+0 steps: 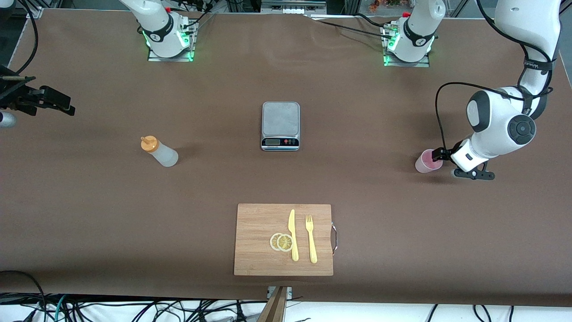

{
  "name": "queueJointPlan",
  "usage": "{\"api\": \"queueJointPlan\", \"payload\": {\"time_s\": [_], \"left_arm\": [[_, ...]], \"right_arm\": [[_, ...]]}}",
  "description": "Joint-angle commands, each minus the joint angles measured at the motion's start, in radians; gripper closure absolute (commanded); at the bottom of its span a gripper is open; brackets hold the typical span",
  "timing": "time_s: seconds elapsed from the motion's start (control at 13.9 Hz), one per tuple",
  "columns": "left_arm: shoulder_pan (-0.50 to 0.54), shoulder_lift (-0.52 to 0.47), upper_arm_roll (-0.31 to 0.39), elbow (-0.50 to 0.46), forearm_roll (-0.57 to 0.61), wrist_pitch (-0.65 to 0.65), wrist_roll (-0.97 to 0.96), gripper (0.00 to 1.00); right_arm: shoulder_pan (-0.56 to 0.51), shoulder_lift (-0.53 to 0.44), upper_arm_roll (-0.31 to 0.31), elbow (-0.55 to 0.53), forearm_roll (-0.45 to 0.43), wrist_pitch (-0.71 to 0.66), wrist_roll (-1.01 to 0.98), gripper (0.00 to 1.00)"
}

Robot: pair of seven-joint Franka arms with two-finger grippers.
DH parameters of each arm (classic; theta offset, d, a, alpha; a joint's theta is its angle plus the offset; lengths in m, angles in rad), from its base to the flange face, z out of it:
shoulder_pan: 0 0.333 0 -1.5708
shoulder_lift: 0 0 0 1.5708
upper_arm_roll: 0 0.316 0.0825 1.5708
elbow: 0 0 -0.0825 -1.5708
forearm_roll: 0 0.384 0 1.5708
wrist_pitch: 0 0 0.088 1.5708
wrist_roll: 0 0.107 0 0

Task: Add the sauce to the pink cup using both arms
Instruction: 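Move the left gripper down over the pink cup and grasp it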

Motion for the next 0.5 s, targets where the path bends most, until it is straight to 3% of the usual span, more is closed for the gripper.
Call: {"api": "queueJointPlan", "payload": {"time_s": [0.0,0.22,0.43], "left_arm": [[-0.009,-0.009,0.001,-0.011,-0.020,0.015,0.008,0.61],[-0.011,-0.009,0.000,-0.008,-0.020,0.009,0.000,0.96],[-0.011,-0.010,0.000,-0.005,-0.021,0.005,0.000,1.00]], "right_arm": [[-0.001,-0.003,0.000,0.006,-0.003,-0.012,0.009,0.00],[-0.001,-0.003,0.000,0.006,-0.003,-0.012,0.009,0.00],[-0.002,-0.003,0.000,0.006,-0.003,-0.012,0.009,0.00]]}}
